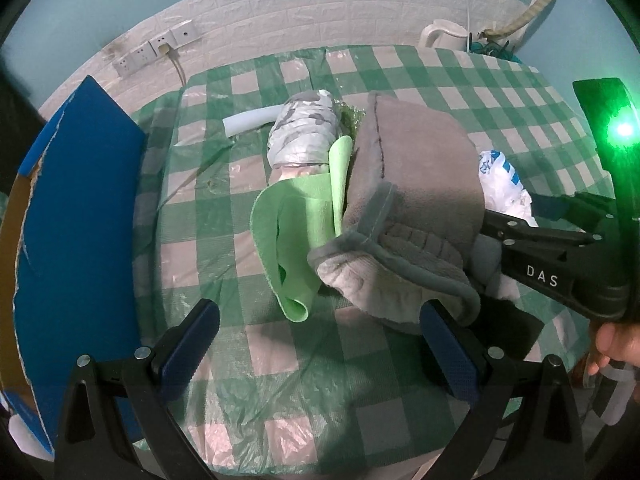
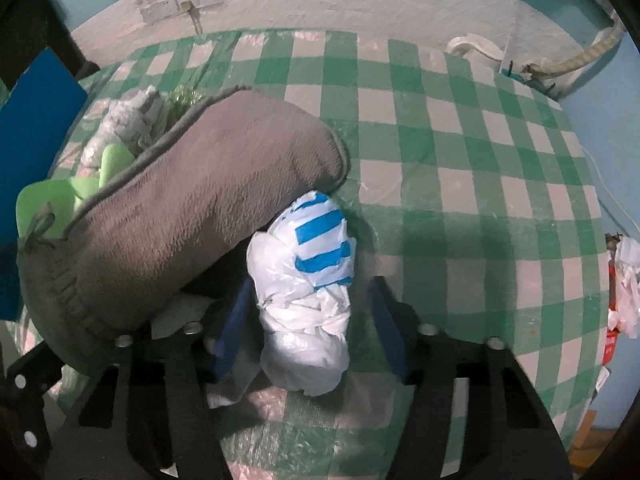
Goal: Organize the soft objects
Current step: 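Reach the right gripper to the blue-striped white bag and grasp it, then grasp the black sock with the left gripper while the right gripper holds the striped bag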
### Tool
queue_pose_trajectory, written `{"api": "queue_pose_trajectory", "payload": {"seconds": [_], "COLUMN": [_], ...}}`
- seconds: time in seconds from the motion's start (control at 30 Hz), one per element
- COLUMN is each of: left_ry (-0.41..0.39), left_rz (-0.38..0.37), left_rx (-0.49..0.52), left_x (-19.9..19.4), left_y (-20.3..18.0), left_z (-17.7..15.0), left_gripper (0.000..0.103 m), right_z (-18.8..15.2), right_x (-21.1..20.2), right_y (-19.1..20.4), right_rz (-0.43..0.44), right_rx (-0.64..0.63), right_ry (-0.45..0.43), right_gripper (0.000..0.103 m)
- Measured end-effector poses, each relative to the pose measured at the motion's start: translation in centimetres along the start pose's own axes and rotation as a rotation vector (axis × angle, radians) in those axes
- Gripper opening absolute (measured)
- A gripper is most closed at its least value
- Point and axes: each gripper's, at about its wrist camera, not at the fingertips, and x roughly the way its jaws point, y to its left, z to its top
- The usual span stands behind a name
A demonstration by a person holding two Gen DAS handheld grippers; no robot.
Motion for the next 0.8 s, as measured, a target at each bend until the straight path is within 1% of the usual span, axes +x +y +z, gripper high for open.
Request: {"api": "queue_pose_trajectory", "payload": {"seconds": [0.03, 0.13, 0.23, 0.47, 0.67, 0.8], "left_ry": [0.002, 0.006, 0.007, 0.001, 0.019, 0.021], "left_rz": [0.001, 0.002, 0.002, -0.012, -0.076, -0.096], "left_rx": [0.001, 0.005, 0.011, 0.01, -0.018, -0.02], "left_x": [0.1, 0.3, 0.3, -0.3, -0.8, -1.3], "left_y": [0.0, -0.2, -0.5, -0.9, -1.8, -2.9], "left_z": [0.0, 0.0, 0.0, -0.3, -0.8, -1.4], "left_gripper": [0.101, 0.101, 0.101, 0.101, 0.101, 0.101], "right_z": [0.0, -0.2, -0.5, -2.0, -4.6, -5.8], "right_x": [0.1, -0.1, -0.7, -3.3, -4.6, -5.1], "right_y": [0.1, -0.2, -0.3, -1.2, -1.9, -2.4], "right_rz": [0.005, 0.019, 0.025, -0.007, -0.003, 0.003], "right_rx": [0.0, 0.013, 0.025, 0.06, 0.093, 0.109], "right_ry": [0.006, 0.007, 0.008, 0.001, 0.031, 0.034], "right_gripper": [0.042, 0.04, 0.039, 0.039, 0.039, 0.039]}}
